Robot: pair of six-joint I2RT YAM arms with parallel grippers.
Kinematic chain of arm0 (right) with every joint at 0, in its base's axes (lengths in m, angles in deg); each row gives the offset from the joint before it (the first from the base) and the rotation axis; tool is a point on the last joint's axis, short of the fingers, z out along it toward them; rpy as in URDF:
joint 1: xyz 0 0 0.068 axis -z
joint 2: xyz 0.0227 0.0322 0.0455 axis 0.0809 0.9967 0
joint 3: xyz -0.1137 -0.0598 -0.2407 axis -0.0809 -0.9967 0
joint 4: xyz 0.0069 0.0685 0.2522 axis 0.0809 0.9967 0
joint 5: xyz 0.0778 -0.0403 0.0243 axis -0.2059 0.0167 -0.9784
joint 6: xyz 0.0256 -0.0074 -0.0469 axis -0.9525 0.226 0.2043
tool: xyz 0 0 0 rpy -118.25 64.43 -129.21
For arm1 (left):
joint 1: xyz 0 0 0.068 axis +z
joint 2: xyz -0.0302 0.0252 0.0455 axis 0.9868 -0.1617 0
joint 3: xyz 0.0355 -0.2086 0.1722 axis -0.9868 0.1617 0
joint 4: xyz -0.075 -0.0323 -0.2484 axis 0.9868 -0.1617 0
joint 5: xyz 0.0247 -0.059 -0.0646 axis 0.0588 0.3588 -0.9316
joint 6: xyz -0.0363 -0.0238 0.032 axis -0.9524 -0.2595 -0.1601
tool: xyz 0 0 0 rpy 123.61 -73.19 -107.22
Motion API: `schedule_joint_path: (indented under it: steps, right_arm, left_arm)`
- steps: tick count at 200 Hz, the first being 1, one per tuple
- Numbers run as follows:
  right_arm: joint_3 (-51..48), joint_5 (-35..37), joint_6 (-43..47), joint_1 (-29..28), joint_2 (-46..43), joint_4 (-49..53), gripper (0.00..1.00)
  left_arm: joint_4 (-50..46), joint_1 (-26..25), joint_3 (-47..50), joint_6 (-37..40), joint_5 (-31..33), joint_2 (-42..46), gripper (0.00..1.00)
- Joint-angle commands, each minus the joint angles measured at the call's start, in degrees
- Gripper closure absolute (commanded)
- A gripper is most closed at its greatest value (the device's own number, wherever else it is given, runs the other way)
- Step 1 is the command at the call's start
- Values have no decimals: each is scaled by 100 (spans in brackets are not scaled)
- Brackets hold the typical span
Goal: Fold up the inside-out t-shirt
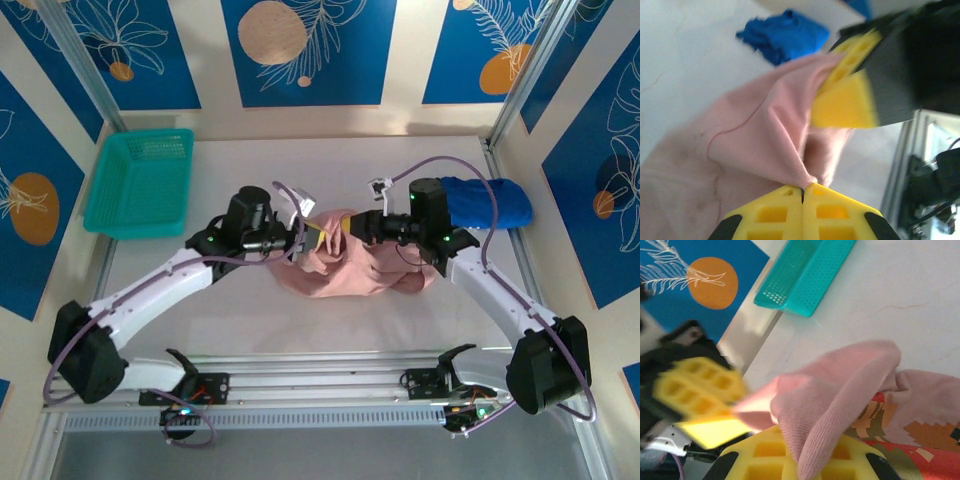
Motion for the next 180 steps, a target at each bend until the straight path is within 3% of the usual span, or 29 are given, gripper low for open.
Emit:
schedule_joint_path:
  steps: [1,24,57,89,114,180]
  right_arm:
    - [647,1056,459,-158,14,883,87]
    - [1292,2022,727,-356,264,1685,78]
    - [1678,3479,1220,-591,153,2490,67]
    - [1144,3160,1681,-838,-530,2240,56]
    - [822,3222,1794,-1004,-885,2179,54]
    - [116,2061,2216,-2067,-1043,904,73]
  left_arm:
    - [744,93,26,-869,-484,493,100]
    - [720,145,-92,-1510,-58,650,100]
    - [675,159,-81,-1858,352,740,100]
    - [641,154,-36,-1784,389,718,100]
    - [596,154,-52,-1736,381,681,100]
    - [489,159,-107,-1652,390,639,100]
